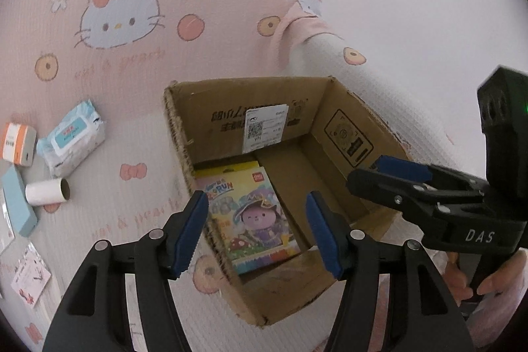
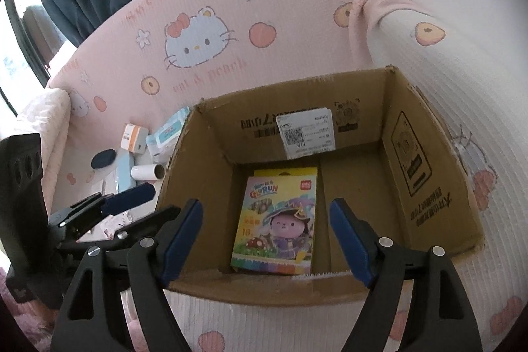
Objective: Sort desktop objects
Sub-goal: 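Open the right gripper to drop the pastel box inside, then withdraw the right gripper from the cardboard box toward the items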
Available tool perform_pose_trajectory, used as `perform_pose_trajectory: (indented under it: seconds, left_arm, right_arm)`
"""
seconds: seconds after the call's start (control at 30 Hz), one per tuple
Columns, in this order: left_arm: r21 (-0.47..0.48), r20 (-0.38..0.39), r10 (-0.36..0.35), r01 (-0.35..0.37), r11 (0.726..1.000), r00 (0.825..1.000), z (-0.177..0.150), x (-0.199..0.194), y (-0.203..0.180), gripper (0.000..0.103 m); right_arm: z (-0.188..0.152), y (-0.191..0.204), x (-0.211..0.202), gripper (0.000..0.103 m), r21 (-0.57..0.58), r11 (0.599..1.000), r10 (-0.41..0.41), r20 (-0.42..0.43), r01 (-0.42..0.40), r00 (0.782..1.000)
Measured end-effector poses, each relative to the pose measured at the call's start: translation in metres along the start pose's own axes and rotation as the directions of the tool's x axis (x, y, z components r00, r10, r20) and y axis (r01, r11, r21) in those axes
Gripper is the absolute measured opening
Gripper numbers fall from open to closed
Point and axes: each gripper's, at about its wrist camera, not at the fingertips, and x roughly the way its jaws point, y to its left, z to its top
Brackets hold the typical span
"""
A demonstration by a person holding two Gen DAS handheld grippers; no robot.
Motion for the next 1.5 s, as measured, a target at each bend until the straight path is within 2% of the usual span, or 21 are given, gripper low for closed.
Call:
perform_pose_trajectory:
  seconds: [0.33,0.77,0.9,1.07,1.17,1.33,1.43,1.5]
  left_arm:
    - [-0.054,0.023,0.003,-0.002,0.999,1.0,-0.004,-0.028,0.034,0.066]
    - [-0.118,0.074,0.028,-0.019,0.993,0.997,-0.023,-0.087,0.111,0.066]
    - [-0.109,0.077,0.067,-0.058,0.992,0.995,-0.035,-0.103,0.138,0.066]
    - [-0.069,0.081,0.153,-0.147,0.987,0.985,-0.06,-0.126,0.171,0.066]
    - [-0.064,0.057,0.184,-0.18,0.982,0.981,-0.075,-0.136,0.194,0.066]
    - [-0.167,0.016,0.185,-0.18,0.969,0.983,-0.093,-0.15,0.249,0.066]
    - [-0.22,0.036,0.197,-0.184,0.958,0.98,-0.095,-0.163,0.274,0.066]
    - [-0.245,0.069,0.232,-0.209,0.947,0.97,-0.096,-0.174,0.288,0.066]
  right_arm:
    - [-0.012,0.031,-0.012,0.078,-0.004,0.999,-0.044,-0.014,0.044,0.999]
    - [-0.029,0.124,-0.002,0.079,-0.094,0.995,-0.037,-0.038,0.033,0.999]
    - [-0.033,0.152,0.01,0.079,-0.101,0.995,-0.01,-0.055,0.004,0.998]
    - [-0.04,0.188,0.032,0.079,-0.094,0.994,0.04,-0.079,-0.047,0.996]
    - [-0.045,0.207,0.045,0.079,-0.093,0.994,0.056,-0.095,-0.065,0.994]
    - [-0.053,0.24,0.064,0.079,-0.058,0.996,0.056,-0.132,-0.064,0.99]
    - [-0.055,0.263,0.068,0.079,-0.065,0.995,0.06,-0.153,-0.07,0.986]
    - [-0.055,0.281,0.071,0.079,-0.103,0.992,0.059,-0.159,-0.076,0.986]
